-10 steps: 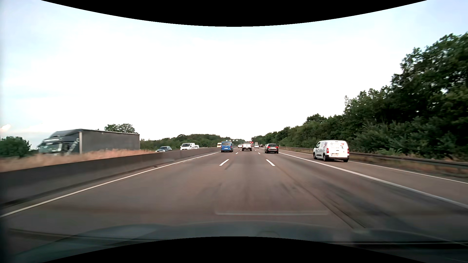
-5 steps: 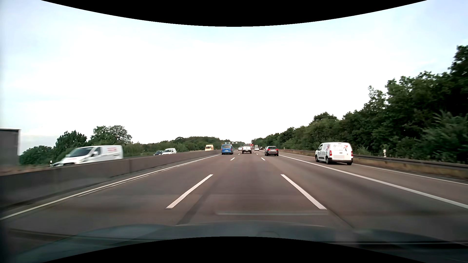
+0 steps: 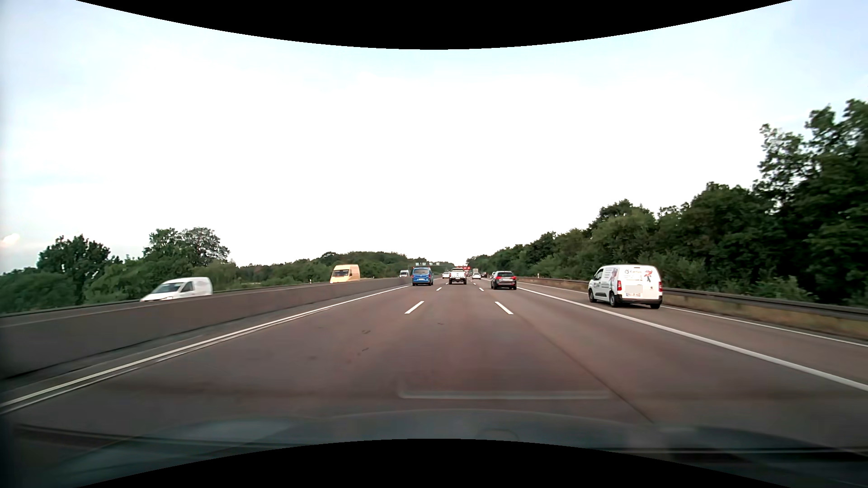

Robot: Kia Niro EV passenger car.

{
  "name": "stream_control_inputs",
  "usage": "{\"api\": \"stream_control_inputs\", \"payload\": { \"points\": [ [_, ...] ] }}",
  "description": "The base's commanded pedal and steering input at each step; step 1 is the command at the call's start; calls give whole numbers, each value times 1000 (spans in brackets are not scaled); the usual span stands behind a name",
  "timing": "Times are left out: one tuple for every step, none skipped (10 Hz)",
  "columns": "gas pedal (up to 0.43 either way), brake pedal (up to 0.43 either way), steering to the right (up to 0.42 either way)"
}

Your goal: Follow the waypoints while adhering to traffic rules and regulations

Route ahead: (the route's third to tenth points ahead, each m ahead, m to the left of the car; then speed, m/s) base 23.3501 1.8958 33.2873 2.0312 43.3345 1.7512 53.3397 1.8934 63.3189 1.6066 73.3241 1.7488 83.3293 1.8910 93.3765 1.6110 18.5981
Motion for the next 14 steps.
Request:
{"api": "stream_control_inputs", "payload": {
  "points": [
    [110, 0, -4],
    [110, 0, -4],
    [110, 0, -4],
    [110, 0, -4],
    [110, 0, -4],
    [110, 0, -4],
    [110, 0, -4],
    [110, 0, -4],
    [110, 0, -4],
    [110, 0, -4],
    [110, 0, -4],
    [110, 0, -4],
    [110, 0, -4],
    [110, 0, -4]
  ]
}}
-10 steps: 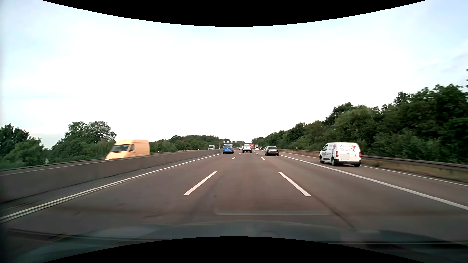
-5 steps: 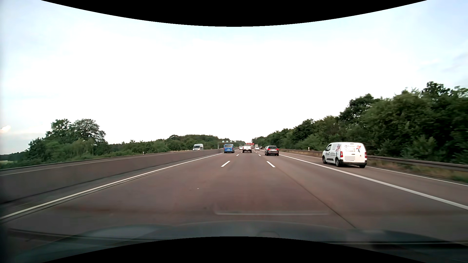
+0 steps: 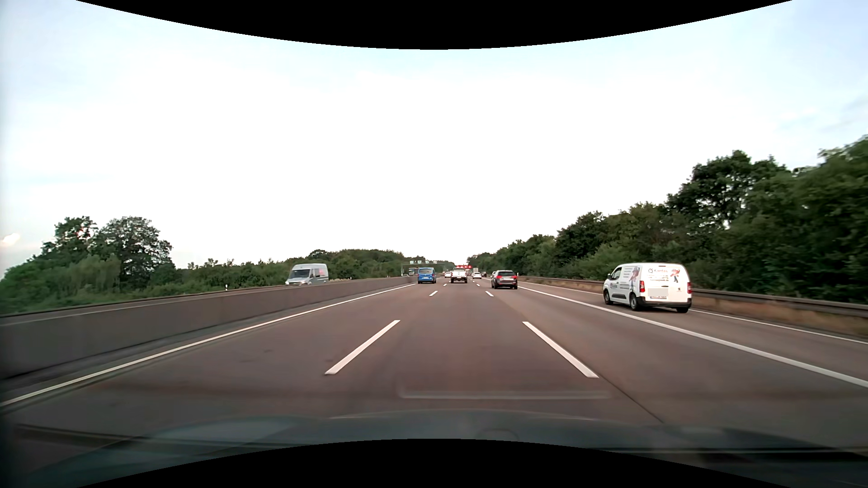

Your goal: Follow the waypoints while adhering to traffic rules and regulations

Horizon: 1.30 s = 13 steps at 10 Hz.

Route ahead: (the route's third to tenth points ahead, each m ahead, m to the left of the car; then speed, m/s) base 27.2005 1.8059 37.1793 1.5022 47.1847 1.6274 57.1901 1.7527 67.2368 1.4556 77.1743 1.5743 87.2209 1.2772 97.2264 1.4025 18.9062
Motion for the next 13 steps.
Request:
{"api": "stream_control_inputs", "payload": {
  "points": [
    [110, 0, -4],
    [110, 0, -4],
    [110, 0, -4],
    [110, 0, -4],
    [110, 0, -4],
    [110, 0, -4],
    [110, 0, -4],
    [118, 0, -4],
    [118, 0, -3],
    [130, 0, -3],
    [130, 0, -3],
    [138, 0, -3],
    [138, 0, -3]
  ]
}}
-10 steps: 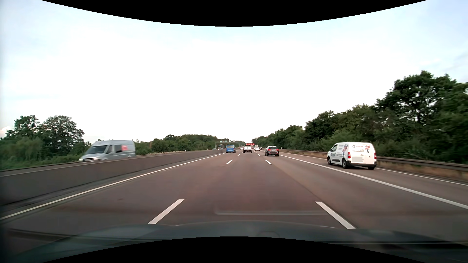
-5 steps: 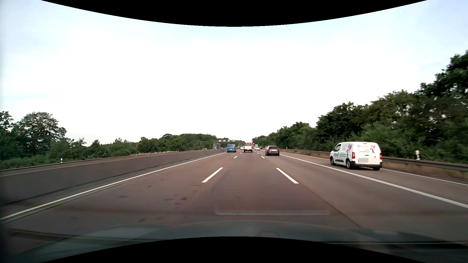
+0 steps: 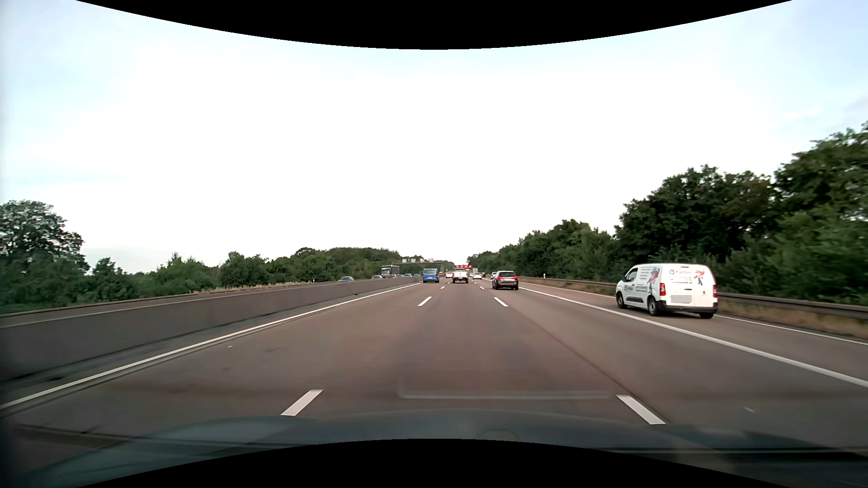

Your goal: Follow the waypoints while adhering to traffic rules and regulations

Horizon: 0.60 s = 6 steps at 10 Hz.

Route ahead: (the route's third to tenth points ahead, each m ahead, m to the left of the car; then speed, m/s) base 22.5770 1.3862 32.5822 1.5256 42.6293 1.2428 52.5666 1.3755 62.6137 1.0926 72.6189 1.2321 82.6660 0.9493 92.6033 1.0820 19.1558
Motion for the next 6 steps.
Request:
{"api": "stream_control_inputs", "payload": {
  "points": [
    [150, 0, -3],
    [150, 0, -3],
    [150, 0, -3],
    [150, 0, -3],
    [150, 0, -3],
    [150, 0, -3]
  ]
}}
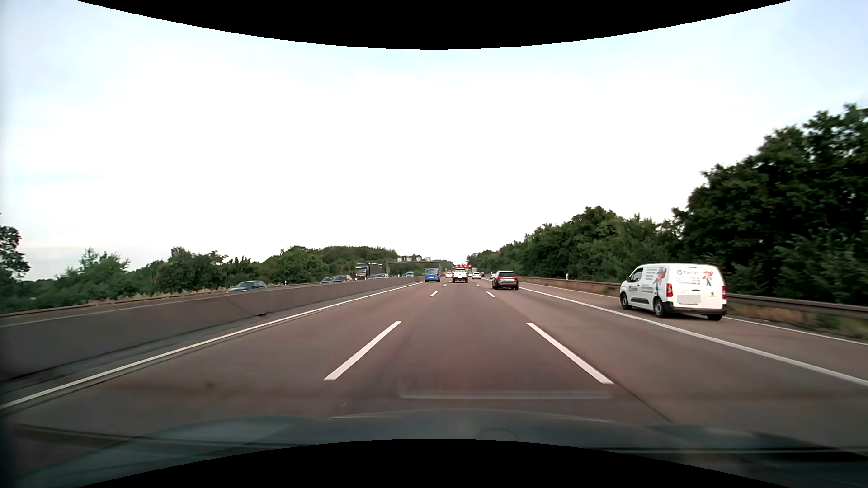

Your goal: Follow the waypoints while adhering to traffic rules and regulations

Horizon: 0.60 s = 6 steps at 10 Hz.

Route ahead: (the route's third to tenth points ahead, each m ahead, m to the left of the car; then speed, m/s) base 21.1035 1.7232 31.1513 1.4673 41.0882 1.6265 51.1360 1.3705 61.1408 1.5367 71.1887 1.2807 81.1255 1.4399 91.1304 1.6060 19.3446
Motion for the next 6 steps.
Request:
{"api": "stream_control_inputs", "payload": {
  "points": [
    [150, 0, -3],
    [150, 0, -3],
    [150, 0, -3],
    [150, 0, -3],
    [150, 0, -3],
    [150, 0, -3]
  ]
}}
